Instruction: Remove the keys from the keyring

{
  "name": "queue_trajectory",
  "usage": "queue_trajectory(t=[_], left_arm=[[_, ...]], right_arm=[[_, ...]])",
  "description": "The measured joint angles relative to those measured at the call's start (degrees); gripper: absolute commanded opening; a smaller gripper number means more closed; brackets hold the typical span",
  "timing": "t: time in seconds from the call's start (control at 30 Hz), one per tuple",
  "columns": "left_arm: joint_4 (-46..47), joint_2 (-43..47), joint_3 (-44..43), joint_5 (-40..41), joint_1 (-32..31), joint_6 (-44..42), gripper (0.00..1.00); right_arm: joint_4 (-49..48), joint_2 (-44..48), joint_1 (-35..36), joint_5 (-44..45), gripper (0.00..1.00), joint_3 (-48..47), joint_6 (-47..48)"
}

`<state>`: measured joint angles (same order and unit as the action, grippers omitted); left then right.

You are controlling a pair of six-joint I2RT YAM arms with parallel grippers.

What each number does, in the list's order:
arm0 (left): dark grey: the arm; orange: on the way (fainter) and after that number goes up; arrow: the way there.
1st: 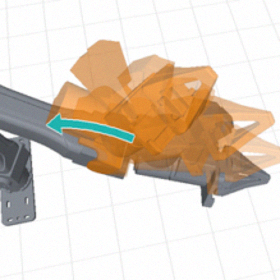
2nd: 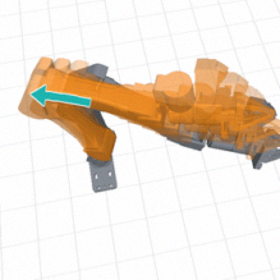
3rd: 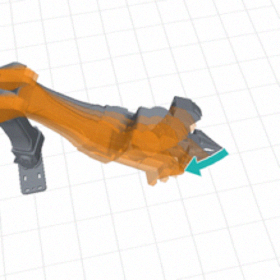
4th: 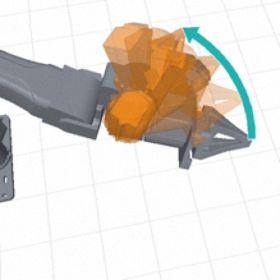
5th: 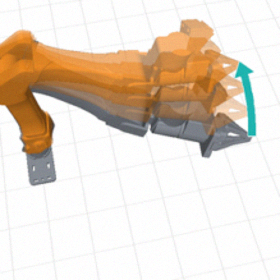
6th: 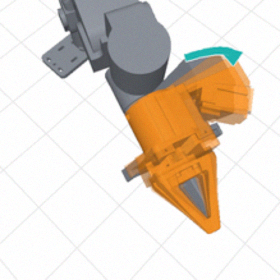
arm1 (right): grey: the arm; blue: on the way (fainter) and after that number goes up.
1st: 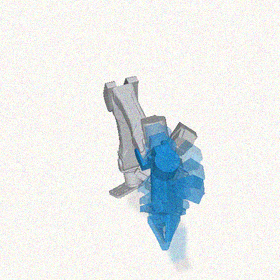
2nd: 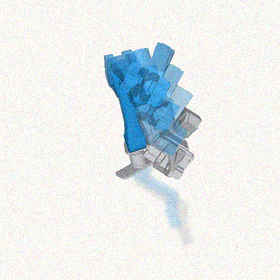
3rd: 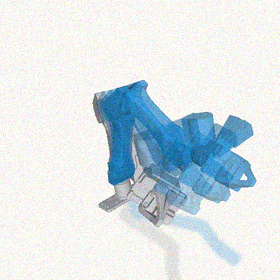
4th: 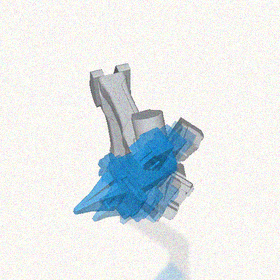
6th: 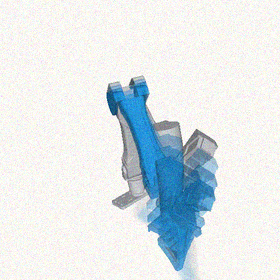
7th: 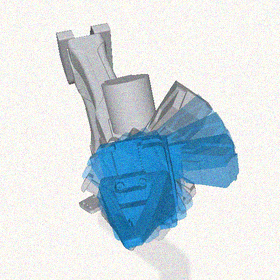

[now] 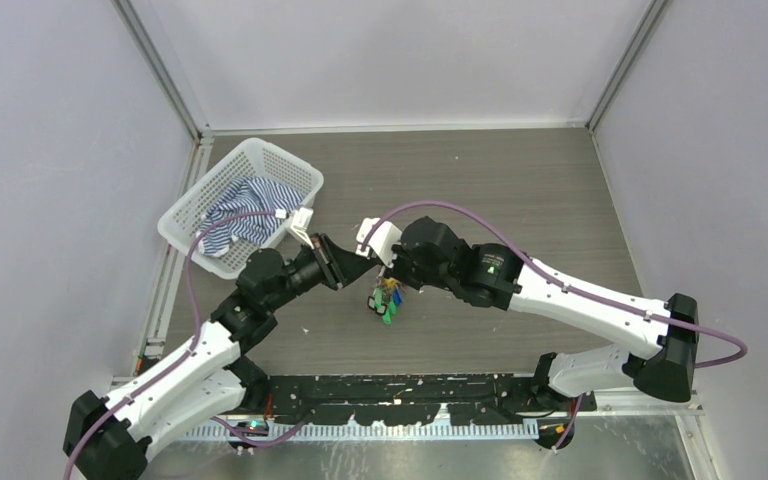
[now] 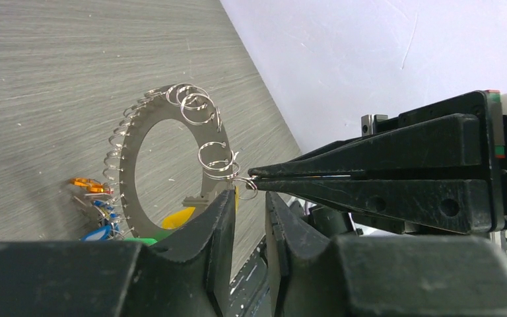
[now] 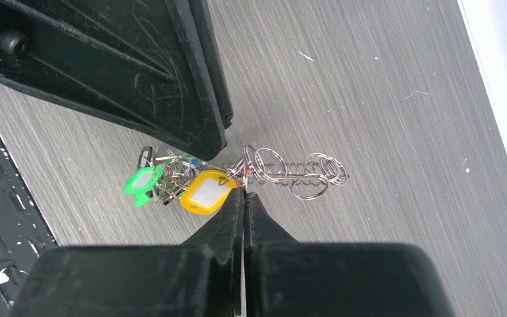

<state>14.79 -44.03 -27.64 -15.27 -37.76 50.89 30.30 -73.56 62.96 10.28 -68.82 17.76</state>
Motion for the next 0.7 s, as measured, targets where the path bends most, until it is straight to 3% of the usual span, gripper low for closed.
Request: queue_trajectory(t=[0.7], left_arm=[[1.6,-4.4,-1.6,-2.7,0.2,3.6,0.28]], right_arm=[[-3.7,1.0,1.0,0.8,0.01,1.3,0.6]])
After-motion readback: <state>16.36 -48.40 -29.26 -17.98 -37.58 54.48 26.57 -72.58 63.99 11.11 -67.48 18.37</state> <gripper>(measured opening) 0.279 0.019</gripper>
